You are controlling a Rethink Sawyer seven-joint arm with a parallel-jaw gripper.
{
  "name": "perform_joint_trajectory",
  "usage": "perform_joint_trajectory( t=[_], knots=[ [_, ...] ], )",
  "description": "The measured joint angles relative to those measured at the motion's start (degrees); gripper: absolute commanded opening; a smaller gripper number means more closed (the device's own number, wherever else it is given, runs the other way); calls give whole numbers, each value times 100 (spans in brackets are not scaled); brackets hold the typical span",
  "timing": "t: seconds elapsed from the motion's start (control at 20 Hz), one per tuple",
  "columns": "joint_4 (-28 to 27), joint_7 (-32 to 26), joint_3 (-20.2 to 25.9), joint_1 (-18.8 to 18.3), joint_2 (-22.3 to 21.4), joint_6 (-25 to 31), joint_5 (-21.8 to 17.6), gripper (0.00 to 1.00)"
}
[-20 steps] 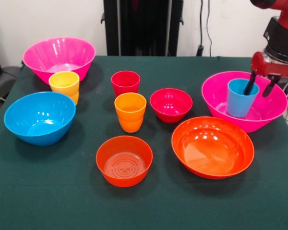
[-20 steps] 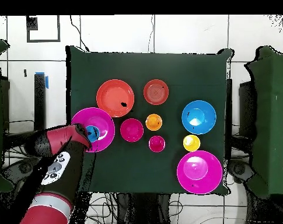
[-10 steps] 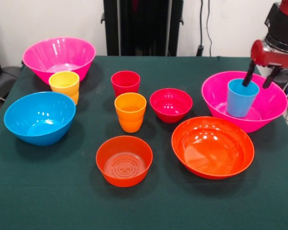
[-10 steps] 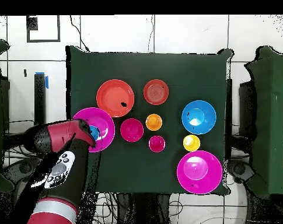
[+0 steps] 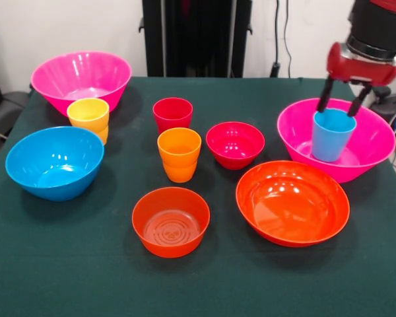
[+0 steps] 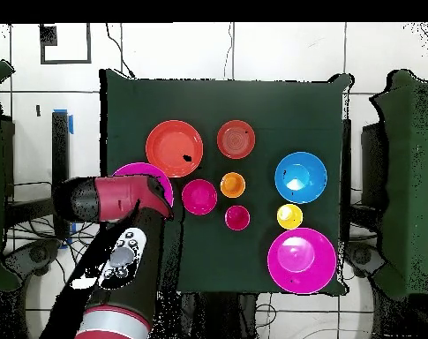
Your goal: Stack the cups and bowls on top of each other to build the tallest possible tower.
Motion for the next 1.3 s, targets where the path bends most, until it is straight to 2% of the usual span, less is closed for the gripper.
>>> perform_joint_trajectory(
  t=[0.35,0.55,1.3],
  knots=[
    [406,0,44,-488,-273,-25,-160,100],
    [619,0,81,-710,-343,-152,-425,100],
    [869,0,404,-1088,-340,-568,-1139,100]
  ],
)
